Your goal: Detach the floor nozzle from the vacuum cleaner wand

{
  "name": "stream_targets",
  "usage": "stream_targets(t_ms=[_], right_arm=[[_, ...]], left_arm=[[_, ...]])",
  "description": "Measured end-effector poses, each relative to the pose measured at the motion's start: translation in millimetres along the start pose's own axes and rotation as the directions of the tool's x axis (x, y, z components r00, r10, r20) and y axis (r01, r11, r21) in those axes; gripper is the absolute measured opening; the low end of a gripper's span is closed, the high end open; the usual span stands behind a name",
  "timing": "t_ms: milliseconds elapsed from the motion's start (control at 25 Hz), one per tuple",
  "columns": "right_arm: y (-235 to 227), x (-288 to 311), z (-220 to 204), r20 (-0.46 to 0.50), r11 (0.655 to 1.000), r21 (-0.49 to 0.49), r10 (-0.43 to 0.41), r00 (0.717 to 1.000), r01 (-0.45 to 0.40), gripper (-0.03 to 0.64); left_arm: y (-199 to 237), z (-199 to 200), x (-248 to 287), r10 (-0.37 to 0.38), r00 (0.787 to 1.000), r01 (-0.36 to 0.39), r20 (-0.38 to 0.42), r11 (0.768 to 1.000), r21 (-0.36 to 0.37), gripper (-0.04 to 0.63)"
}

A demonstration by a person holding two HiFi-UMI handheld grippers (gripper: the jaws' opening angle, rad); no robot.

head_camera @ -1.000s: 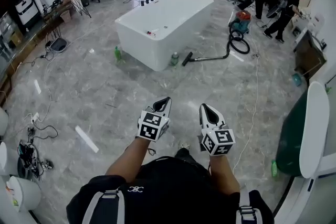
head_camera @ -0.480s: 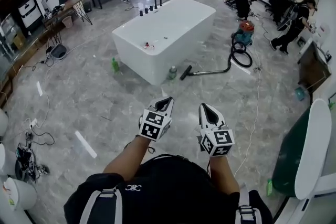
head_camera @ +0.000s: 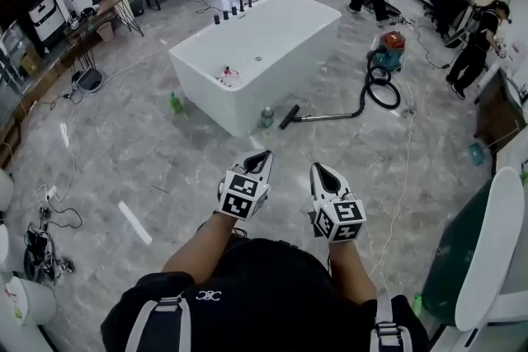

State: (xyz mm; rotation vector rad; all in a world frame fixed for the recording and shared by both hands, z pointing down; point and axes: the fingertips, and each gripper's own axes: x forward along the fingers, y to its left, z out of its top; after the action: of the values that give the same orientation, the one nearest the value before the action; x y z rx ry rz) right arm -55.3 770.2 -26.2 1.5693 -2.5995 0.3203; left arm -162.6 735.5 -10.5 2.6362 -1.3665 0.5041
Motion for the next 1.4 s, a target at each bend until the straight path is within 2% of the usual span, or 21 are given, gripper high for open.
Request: stream_targets(t_ms=[160,400,600,800,960,1120,1400], right_arm=[[-12.2,16.8,-2.1,-0.009,1.0,0.01,0.02,1.0,-0.02,0.014],[-45.2,39.1,-13.3,-0.032,1.0,0.03,-0.003,0.999,0.004,0.014],[-76.1,65.9,-8.4,-0.04,0.999,0.03,-0.031,0.999,0.032,0.014],[-112.3,107.4,2.3,-0.047,0.998,0.017,-0.054,0.997,0.054,0.014],[-139.8,156.9,12.6,-0.064,0.997,0.033,-0.071,0.995,0.073,0.014],[-157.2,215.3,31.9,-0.079,0.997,0.04,-0.059,0.995,0.063,0.014],[-198.2,319.0,57.4,-0.093,0.999,0.016,-0.04,0.995,0.042,0.014]], left_arm=[[9.3,-2.4,22.0,0.006,1.0,-0.006,-0.021,1.0,0.005,-0.005],[28.7,-3.0,61.4,0.01,1.0,-0.01,-0.025,1.0,-0.019,-0.005],[39.9,3.4,108.4,-0.027,0.999,0.026,-0.037,0.999,-0.033,-0.005],[56.4,21.2,159.6,-0.061,0.998,0.061,-0.027,0.998,-0.011,-0.005],[94.7,32.0,206.4,-0.063,0.996,0.063,-0.056,0.998,-0.006,-0.005],[142.8,61.6,251.6,-0.059,0.997,0.058,-0.044,0.998,-0.012,-0.005],[197.7,98.3,347.7,-0.11,0.994,0.11,-0.03,0.994,0.013,-0.005]])
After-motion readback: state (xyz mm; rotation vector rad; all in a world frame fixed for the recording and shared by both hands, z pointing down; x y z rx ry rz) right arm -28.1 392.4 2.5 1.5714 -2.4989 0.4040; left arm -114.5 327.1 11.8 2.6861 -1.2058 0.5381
